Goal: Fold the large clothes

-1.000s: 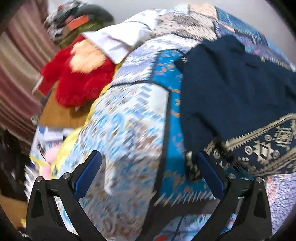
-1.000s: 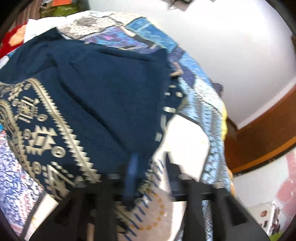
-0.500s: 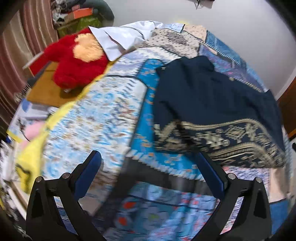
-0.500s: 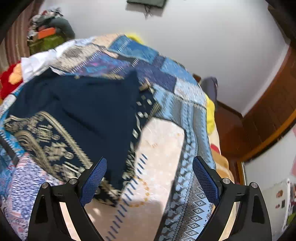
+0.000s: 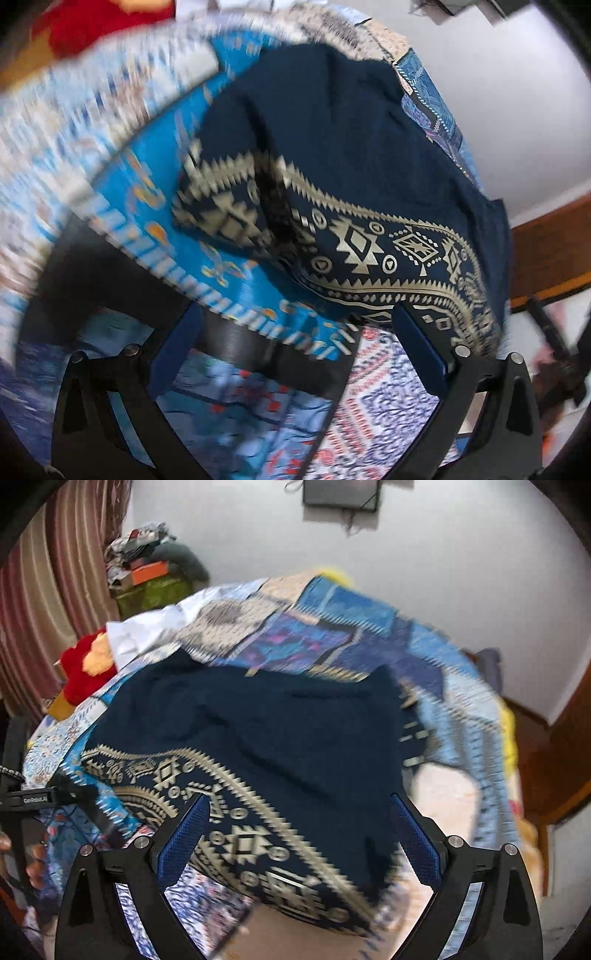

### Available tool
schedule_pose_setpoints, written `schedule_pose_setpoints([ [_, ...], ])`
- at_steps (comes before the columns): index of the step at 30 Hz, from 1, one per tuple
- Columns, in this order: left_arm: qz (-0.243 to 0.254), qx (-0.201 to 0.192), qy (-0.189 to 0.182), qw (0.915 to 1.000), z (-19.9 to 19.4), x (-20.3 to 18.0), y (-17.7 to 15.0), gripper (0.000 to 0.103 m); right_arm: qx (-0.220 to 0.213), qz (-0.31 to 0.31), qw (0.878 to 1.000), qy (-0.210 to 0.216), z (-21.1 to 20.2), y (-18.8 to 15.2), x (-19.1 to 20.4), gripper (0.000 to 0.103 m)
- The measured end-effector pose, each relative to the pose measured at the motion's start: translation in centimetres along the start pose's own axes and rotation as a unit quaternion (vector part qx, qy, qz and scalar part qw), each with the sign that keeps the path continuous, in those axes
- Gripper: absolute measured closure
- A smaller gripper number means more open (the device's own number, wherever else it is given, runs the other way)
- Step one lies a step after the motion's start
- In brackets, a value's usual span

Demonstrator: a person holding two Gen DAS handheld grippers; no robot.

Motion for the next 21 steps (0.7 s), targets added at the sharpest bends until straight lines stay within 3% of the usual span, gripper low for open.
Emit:
schedule_pose_setpoints([
  [4, -0.032, 0.023, -0.057, 0.9976, 2.0, 0.2, 0.9, 0.0, 0.063, -0.009, 0.998, 0.028, 5.1, -0.3, 1.3, 0.007],
  [7, -0.028, 0.013, -0.084, 0.996, 2.6, -0.5, 2.5, 0.0, 0.106, -0.006, 0.994, 0.039, 8.4, -1.1, 1.3, 0.007],
  [14, -0.013, -0.022, -0.111, 0.9935, 3.3, -3.1, 6.4, 0.004, 0.092, -0.033, 0.994, 0.058, 8.9, -1.7, 1.6, 0.001],
  [18, -0.024, -0.035, -0.148, 0.9881, 2.8, -3.9, 8.4, 0.005, 0.086, -0.03, 0.992, 0.083, 8.7, -2.2, 1.1, 0.001],
  [21, -0.039, -0.055, -0.153, 0.9859, 1.8, -3.8, 9.7, 0.021, 0.086, -0.024, 0.991, 0.103, 8.7, -2.0, 1.0, 0.001],
])
Point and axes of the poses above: each gripper's, at about its wrist camera, not at the fingertips, and z roughly the way its jaws point, x to its left, y to its top, the point moved 8 cm from there along z, roughly the way its jaws point, and after that the axes turned 14 degrees about x, right-handed, at the moved point
